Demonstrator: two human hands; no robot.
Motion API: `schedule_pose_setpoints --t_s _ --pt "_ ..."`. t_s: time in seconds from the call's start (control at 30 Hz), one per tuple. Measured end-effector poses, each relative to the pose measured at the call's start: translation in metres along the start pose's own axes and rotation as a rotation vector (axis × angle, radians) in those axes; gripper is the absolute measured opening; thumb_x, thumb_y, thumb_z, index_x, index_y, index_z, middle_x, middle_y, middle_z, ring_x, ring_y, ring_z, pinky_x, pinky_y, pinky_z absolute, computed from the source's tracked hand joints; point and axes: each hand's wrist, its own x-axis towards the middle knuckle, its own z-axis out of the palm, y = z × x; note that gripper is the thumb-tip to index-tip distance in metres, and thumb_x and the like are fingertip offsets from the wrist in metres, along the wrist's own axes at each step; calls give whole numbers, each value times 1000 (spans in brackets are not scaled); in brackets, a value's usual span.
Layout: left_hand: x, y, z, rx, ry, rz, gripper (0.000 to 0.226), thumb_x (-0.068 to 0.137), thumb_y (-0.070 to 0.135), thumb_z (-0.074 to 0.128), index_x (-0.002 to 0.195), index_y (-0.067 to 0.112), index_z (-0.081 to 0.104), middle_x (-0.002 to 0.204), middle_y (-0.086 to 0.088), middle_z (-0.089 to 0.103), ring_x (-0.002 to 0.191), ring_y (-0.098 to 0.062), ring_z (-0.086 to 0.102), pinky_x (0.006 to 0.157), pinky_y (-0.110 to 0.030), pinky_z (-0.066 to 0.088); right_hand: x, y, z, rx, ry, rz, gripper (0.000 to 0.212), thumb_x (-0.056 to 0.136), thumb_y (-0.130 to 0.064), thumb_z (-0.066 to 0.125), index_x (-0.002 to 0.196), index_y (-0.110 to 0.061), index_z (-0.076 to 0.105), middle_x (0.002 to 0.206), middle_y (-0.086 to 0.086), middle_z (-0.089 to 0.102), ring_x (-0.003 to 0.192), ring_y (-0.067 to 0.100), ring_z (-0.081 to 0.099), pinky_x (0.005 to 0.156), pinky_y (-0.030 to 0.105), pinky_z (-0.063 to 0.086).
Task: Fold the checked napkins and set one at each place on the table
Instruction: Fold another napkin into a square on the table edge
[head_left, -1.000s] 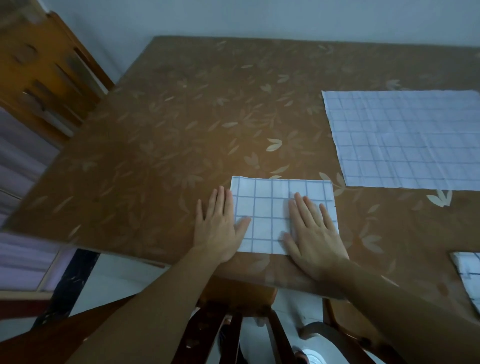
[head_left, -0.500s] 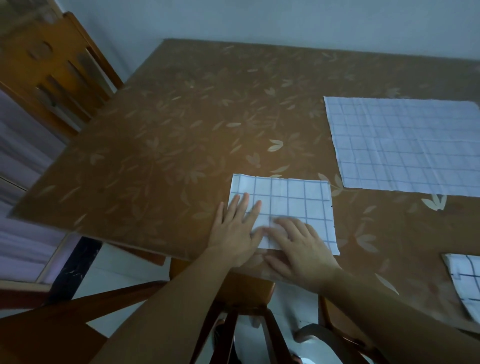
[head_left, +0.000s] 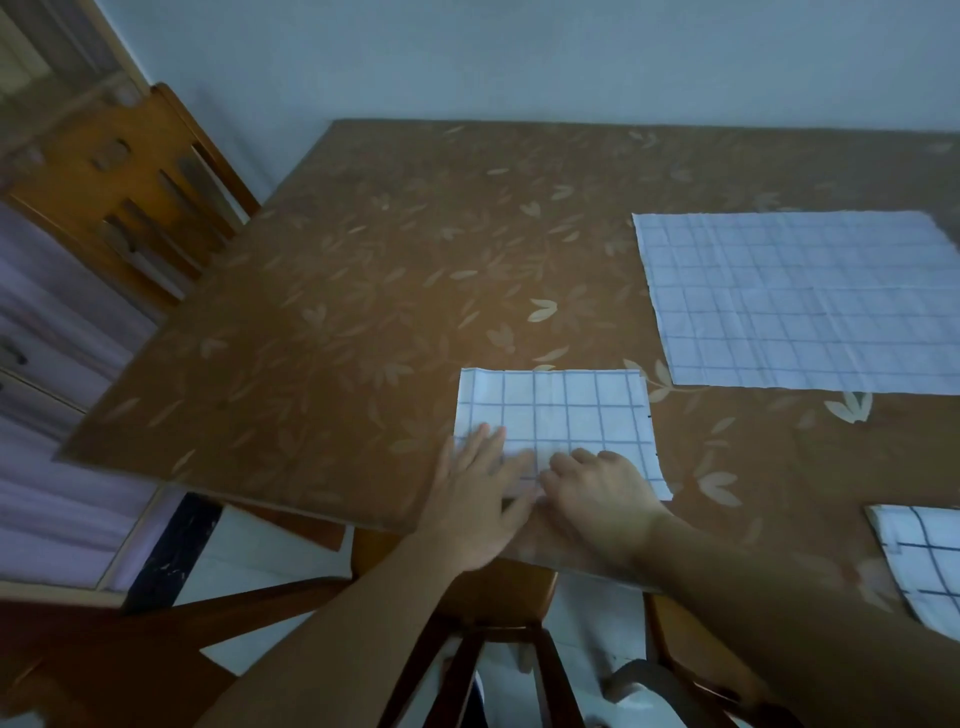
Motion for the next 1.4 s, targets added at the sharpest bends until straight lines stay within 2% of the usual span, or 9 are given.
schedule_pose_setpoints --t_s 0.1,0.23,0.33,0.43,0.57,0.7,0.8,0.97,1.4 --pt "-2 9 -17 -122 61 139 41 95 48 48 131 32 57 147 9 46 143 -12 28 118 -33 12 -1 9 -11 74 137 61 22 85 -40 62 95 -20 60 90 0 61 80 18 61 69 31 47" --pt "6 34 -38 -117 189 96 21 94 31 51 96 20 69 93 -1 71 92 -20 64 81 -30 44 0 16 -33 72 326 56 19 68 -33 69 63 -20 57 59 -3 56 49 19 56 50 28 43" --pt "13 44 -49 -226 218 -28 29 97 33 48 77 19 63 73 1 62 76 -18 60 63 -31 32 -5 26 -46 163 449 127 19 75 -32 47 79 -19 59 76 -1 60 67 24 61 66 36 48" --pt "21 45 -65 -575 165 -119 40 93 35 58 56 21 52 52 6 49 57 -9 50 70 -27 37 -17 46 -57 330 470 414 43 85 -38 56 124 -21 55 129 2 54 117 25 53 101 43 39" --pt "28 51 -99 -1269 127 -322 20 88 34 69 90 15 75 91 -3 76 87 -24 73 87 -50 56 -41 76 -76 741 597 742 76 86 -56 59 148 -26 28 158 0 20 143 19 25 111 43 30" --pt "24 39 -99 -1705 -31 -415 29 96 24 61 117 6 67 113 -14 71 104 -32 69 92 -51 53 -48 91 -57 1490 278 923 86 69 -80 51 130 -19 54 130 8 62 113 23 61 97 44 48" --pt "16 30 -78 -1646 -58 -528 26 96 21 60 118 7 65 113 -11 72 103 -28 68 82 -42 56 -49 80 -34 1883 59 819 56 83 -61 58 118 -17 65 111 9 73 103 29 69 95 48 50" --pt "7 15 -45 -1495 -73 -678 25 95 15 62 117 4 63 107 -12 72 95 -25 69 73 -37 55 -41 58 -2 1678 58 963 31 85 -17 73 110 0 67 97 12 75 90 31 71 79 44 57" --pt "12 -5 -25 -890 84 -539 44 92 12 64 135 14 54 114 -3 65 105 -22 62 92 -41 54 -38 55 10 1461 100 1052 14 88 -17 69 92 -4 69 87 9 70 75 21 66 51 22 49"
